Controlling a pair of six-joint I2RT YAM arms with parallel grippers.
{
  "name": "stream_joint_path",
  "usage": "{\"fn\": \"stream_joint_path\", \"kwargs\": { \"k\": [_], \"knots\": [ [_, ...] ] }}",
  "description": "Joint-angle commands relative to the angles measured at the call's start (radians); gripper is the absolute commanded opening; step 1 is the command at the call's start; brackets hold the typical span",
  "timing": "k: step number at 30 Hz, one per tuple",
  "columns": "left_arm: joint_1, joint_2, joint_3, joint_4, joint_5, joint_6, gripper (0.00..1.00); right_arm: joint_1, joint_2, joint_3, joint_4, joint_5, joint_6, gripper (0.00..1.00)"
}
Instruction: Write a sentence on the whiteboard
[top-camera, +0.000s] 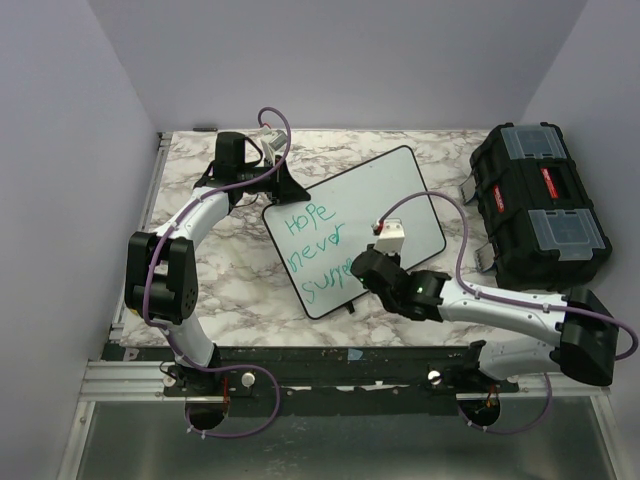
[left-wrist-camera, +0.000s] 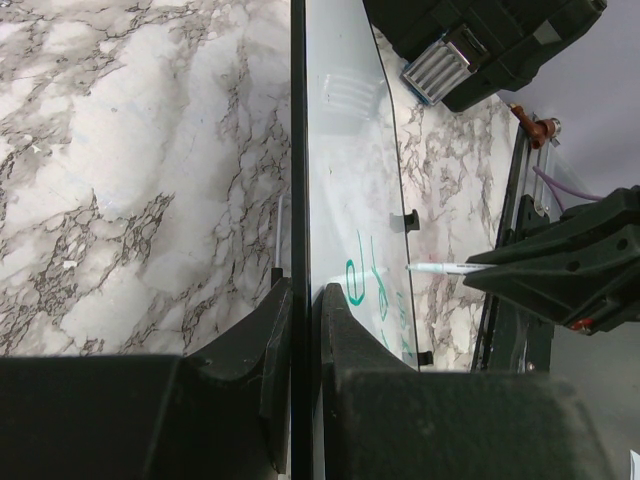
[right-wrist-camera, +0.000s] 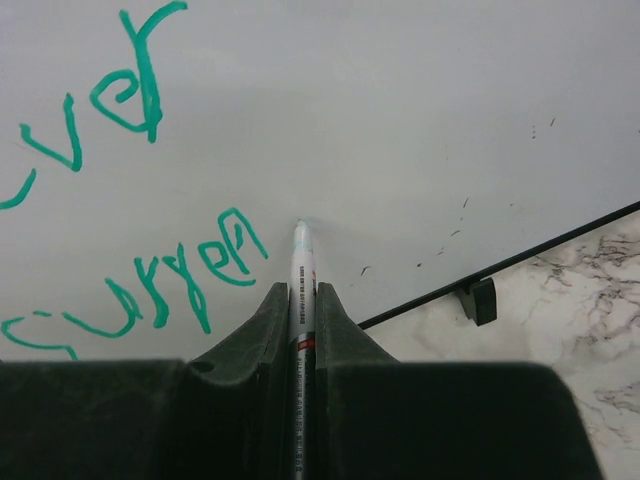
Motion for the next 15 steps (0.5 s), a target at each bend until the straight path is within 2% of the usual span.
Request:
{"fn": "stream_joint_path", "kwargs": {
  "k": [1,7,15],
  "knots": [
    [-0.012,-0.005,0.006,0.096,-0.039,0.137,0.0,-0.044,0.023,0.034,0.018,0.025,-0.024,0.01],
    [-0.013,0.001,0.012,0.095,-0.04,0.136,0.0,-0.104,0.008,0.012,0.077,-0.043,-0.059,0.01],
    [-0.012,0.003,0.014,0.09,-0.042,0.138,0.0,-0.11,0.039,0.014,0.15,-0.142,-0.098,0.01]
  ]
}}
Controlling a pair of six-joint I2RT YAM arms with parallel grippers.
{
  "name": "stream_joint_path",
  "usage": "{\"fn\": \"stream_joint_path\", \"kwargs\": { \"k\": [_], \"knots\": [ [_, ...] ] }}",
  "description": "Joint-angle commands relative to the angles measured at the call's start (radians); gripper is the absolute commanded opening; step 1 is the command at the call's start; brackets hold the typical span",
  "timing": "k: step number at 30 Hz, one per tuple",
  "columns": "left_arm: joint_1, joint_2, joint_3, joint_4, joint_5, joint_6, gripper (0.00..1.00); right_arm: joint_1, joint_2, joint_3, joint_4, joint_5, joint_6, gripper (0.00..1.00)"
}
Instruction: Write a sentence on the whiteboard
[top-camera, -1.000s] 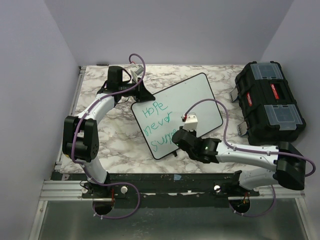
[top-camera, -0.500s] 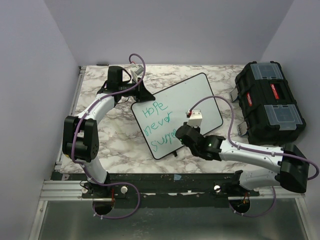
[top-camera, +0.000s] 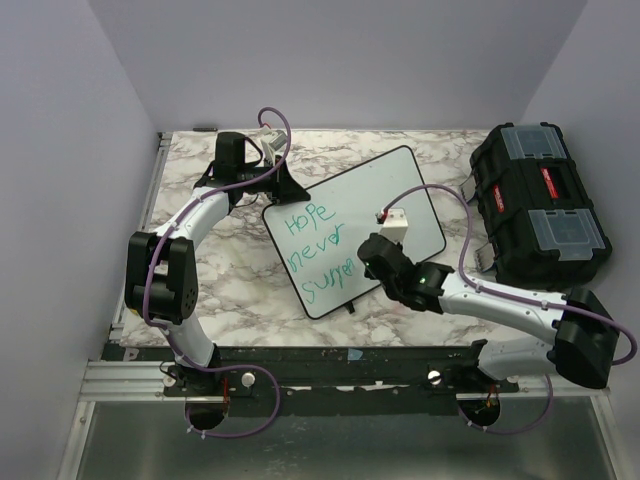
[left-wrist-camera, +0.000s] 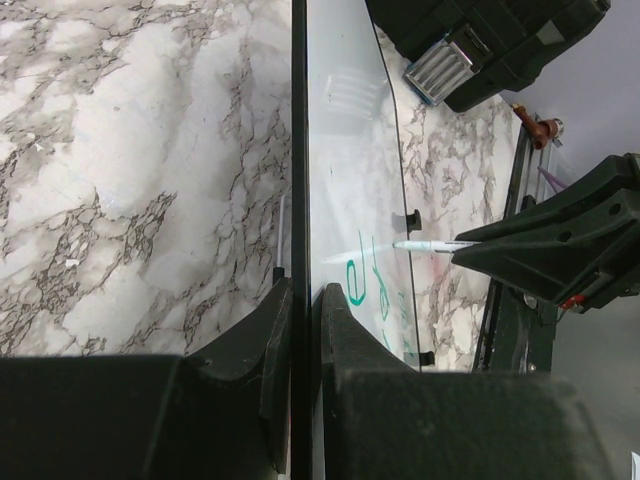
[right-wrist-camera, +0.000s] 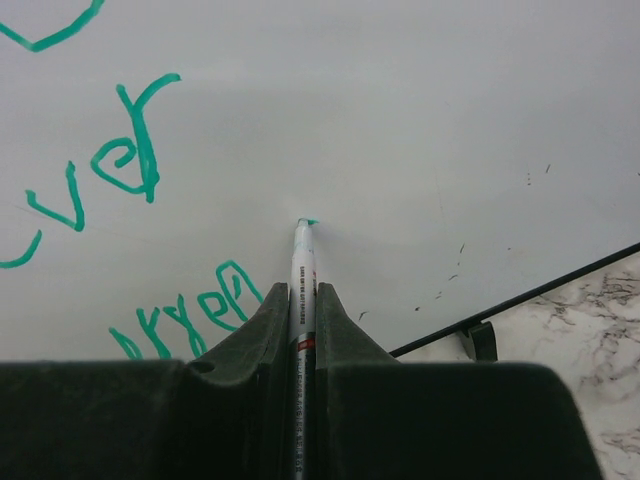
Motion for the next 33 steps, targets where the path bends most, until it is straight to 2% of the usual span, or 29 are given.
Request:
{"fn": "stream_joint_path", "kwargs": {
  "k": [1,16,23,33],
  "knots": [
    [-0.011,0.002,0.015,0.09,-0.041,0.138,0.0,-0.003,0.025,0.007,0.072,-0.093,-0.036,0.01],
    [-0.011,-0.001,0.011,0.09,-0.046,0.139,0.0,-0.002,-0.049,-0.089,0.038,-0.237,0.03,0.01],
    [-0.011,-0.006,0.006,0.093,-0.045,0.138,0.0,-0.002,-0.066,-0.121,-0.032,-0.18,0.074,0.01],
    [-0.012,-0.006,0.006,0.095,-0.045,0.138,0.0,-0.003,-0.029,-0.024,-0.108,-0.014,0.066,0.01]
  ]
}}
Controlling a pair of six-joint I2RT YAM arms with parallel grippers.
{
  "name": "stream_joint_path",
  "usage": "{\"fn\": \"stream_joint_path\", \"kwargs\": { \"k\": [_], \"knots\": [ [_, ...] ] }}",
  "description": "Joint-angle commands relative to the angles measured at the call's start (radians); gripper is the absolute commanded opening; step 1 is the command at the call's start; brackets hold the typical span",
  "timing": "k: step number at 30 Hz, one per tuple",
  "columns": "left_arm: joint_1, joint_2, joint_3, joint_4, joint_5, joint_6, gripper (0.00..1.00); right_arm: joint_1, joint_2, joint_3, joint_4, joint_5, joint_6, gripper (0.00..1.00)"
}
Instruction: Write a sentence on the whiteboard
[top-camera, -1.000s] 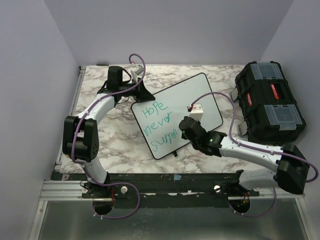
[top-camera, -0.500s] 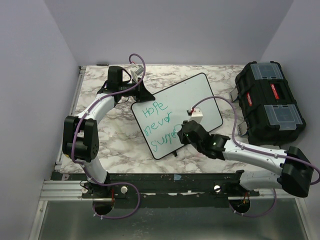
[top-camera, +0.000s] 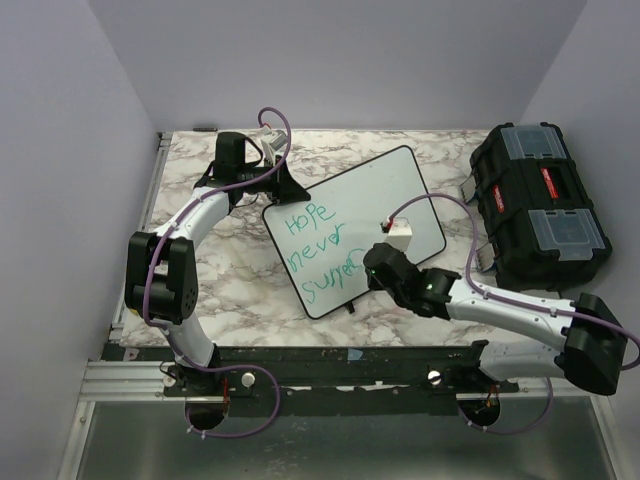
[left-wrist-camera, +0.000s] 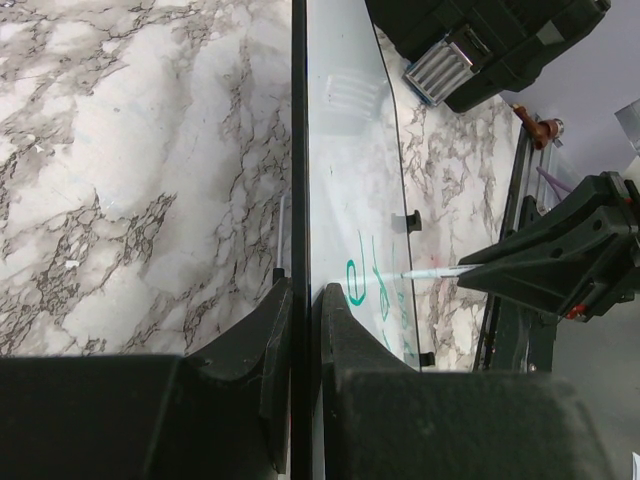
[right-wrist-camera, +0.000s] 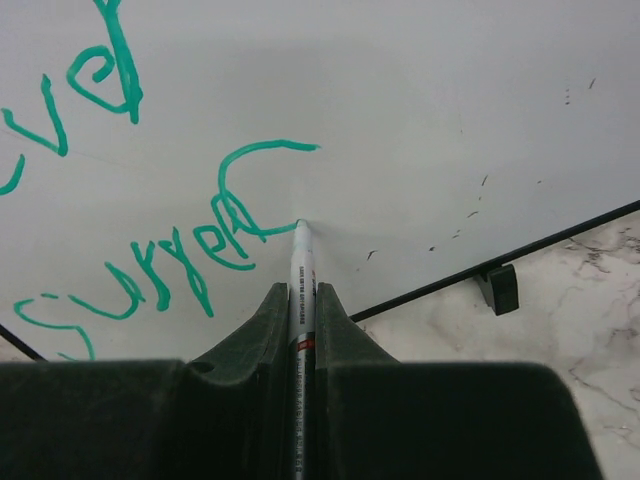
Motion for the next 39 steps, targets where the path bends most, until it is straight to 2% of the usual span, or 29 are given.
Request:
{"fn": "stream_joint_path", "kwargs": {
  "k": [1,11,19,36,37,39],
  "knots": [
    [-0.01,-0.006,0.006,0.095,-0.043,0.137,0.0,-0.005,0.048,0.064,-0.079,0.125,-0.015,0.01],
    [-0.01,-0.005,0.007,0.095,-0.041,0.137,0.0,-0.025,0.168,0.18,0.054,0.153,-0.136,0.01],
    [-0.01,-0.003,0.009,0.093,-0.04,0.138,0.0,-0.07,0.209,0.251,0.099,0.122,-0.202,0.01],
    [-0.01,-0.003,0.01,0.093,-0.036,0.137,0.0,-0.07,0.063,0.015,-0.001,-0.143,-0.034,0.01],
    [-0.01,-0.057,0.012,0.093,-0.036,0.137,0.0,-0.069,0.054,0.008,-0.004,-0.155,-0.03,0.01],
    [-0.011,-0.001,0.012,0.093,-0.038,0.137,0.0,-0.069,0.036,-0.011,-0.011,-0.167,-0.024,0.01]
  ]
}}
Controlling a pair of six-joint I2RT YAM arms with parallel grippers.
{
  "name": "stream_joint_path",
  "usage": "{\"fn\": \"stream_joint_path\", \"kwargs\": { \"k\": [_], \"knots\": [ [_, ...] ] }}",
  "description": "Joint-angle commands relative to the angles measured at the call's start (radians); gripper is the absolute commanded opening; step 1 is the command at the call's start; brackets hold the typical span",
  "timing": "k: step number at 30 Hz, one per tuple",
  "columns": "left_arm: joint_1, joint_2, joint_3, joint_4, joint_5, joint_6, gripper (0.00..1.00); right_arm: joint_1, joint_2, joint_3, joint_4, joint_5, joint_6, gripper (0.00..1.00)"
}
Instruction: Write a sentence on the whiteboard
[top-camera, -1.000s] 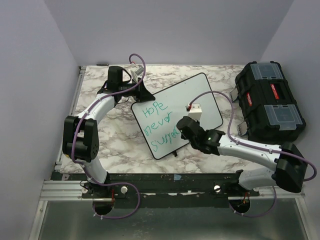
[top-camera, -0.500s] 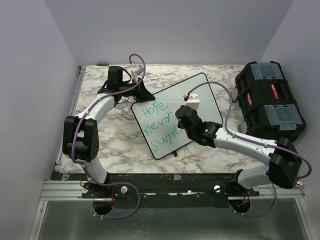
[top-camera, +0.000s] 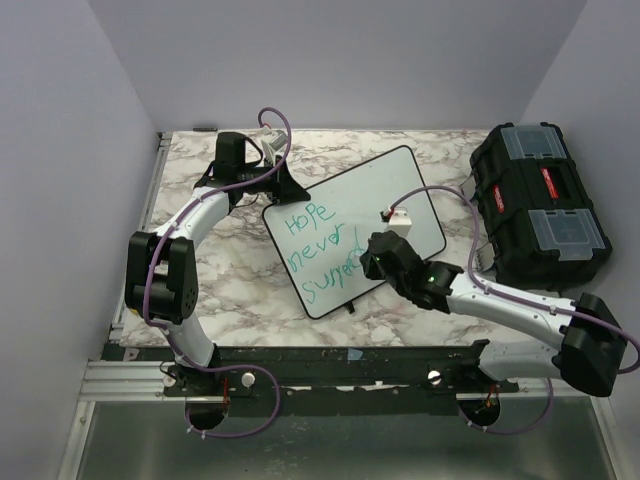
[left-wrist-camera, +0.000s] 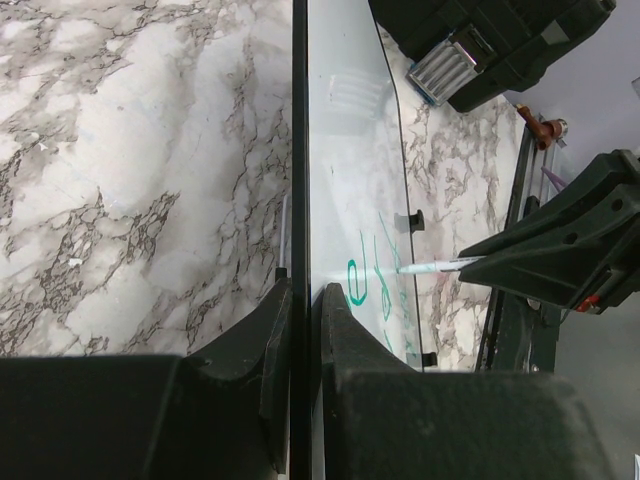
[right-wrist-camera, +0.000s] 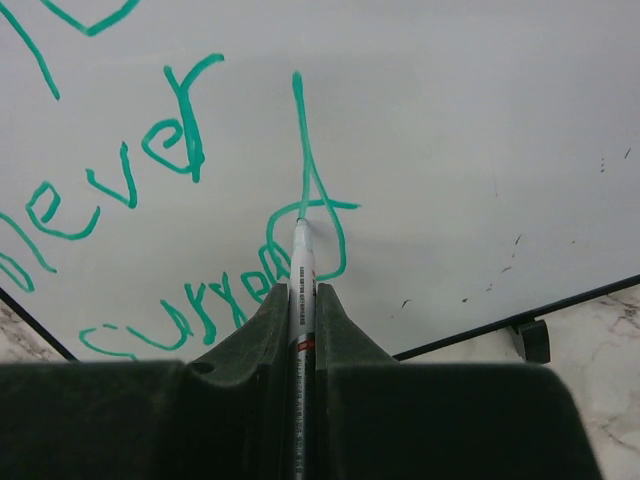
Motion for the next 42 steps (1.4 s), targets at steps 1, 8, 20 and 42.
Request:
{"fn": "stream_joint_path", "kwargs": {
  "k": [1,8,20,42],
  "knots": [
    [-0.01,-0.001,0.012,0.095,-0.036,0.135,0.0,-0.004,-0.007,-0.069,-0.105,-0.101,0.046,0.01],
    [-0.01,0.002,0.015,0.093,-0.039,0.135,0.0,-0.004,-0.079,-0.097,-0.193,-0.018,0.088,0.01],
    [-0.01,-0.001,0.012,0.088,-0.053,0.137,0.0,-0.186,-0.118,-0.044,-0.04,-0.074,-0.046,0.01],
    [-0.01,0.022,0.038,0.051,-0.073,0.154,0.0,-0.315,-0.396,-0.26,0.028,-0.274,-0.089,0.0]
  ]
}}
